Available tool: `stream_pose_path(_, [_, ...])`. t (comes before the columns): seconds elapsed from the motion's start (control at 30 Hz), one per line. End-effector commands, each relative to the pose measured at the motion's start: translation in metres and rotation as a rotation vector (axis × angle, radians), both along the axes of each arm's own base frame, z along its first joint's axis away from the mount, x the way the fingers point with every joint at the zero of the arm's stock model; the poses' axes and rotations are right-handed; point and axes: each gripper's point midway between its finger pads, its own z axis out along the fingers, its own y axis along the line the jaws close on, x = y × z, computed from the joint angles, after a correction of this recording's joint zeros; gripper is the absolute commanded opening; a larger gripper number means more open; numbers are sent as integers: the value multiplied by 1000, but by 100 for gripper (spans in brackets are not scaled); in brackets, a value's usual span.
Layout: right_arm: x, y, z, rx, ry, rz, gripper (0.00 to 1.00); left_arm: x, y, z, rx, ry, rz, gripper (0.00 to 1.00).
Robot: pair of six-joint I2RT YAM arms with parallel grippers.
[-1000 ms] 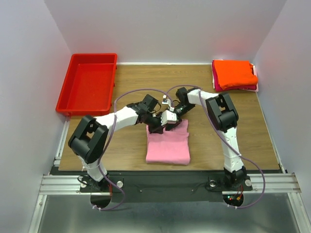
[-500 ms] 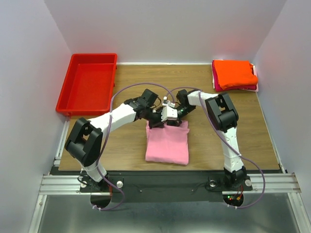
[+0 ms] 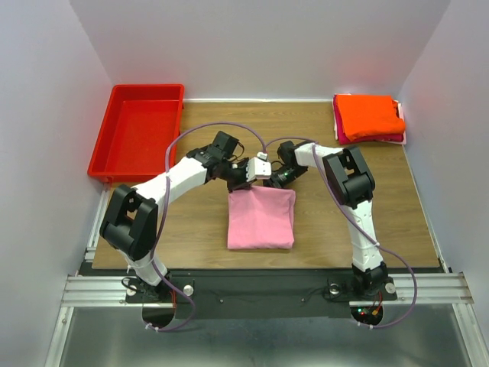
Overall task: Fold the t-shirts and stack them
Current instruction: Fold the tshirt
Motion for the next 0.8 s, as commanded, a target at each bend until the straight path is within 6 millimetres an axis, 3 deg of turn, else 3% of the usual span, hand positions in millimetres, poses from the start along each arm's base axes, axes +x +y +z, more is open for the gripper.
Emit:
stream_pose_path(0.0, [10,1,-14,-34,-66,18,23,17,-11,28,-55,-111,-43,0])
stream_pose_path(0.17, [24,6,-3,-28,-102,4,23,19,-16,26,-61,-109,-59,0])
stream_pose_path(0.37, [49,17,34,3,-190,-25,23,13,-15,30,-69,-116,-97,0])
stream_pose_path(0.57, [60,20,53,10,-239,-38,24,5,-12,27,-62,-105,-112,0])
stream_pose_path(0.77, [81,4,36,-23,-223,-89,23,5,-12,28,-64,-112,-112,0])
